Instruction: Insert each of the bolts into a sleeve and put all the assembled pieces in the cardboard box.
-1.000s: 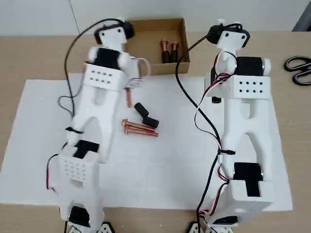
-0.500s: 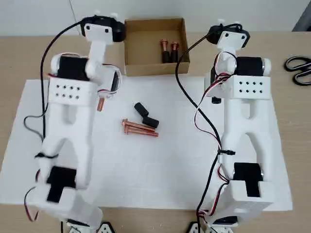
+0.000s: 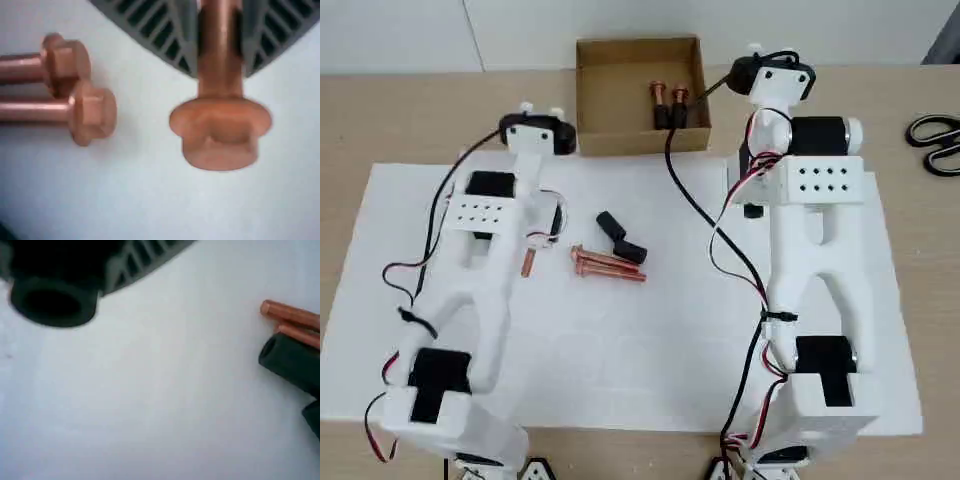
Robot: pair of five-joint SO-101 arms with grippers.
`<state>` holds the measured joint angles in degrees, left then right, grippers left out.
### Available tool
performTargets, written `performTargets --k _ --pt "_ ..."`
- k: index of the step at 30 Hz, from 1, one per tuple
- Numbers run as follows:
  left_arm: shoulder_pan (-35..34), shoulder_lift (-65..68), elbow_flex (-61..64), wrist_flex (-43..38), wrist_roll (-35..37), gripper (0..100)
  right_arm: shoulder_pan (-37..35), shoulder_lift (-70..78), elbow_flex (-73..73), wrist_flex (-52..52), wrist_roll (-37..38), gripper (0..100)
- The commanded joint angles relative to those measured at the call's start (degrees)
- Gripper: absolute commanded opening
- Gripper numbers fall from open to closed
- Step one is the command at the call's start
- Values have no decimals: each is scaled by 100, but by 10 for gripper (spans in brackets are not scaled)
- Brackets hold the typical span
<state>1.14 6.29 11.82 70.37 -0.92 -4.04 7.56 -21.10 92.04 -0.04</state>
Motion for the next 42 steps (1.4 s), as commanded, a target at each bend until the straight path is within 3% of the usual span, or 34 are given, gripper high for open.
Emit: performTargets --k 1,7,19,38,42 --pt "-26 220 4 -413 -44 6 -13 -374 -26 31 35 4" --pt "-18 782 -4 -580 -273 76 -13 -374 -26 40 35 4" --pt "-202 1152 -40 -967 -281 80 -22 -347 -26 31 35 5" --pt "123 1152 -374 -686 -246 6 -22 -338 -26 4 9 5" --pt "132 1152 -866 -141 -105 6 -22 -338 -26 22 26 5"
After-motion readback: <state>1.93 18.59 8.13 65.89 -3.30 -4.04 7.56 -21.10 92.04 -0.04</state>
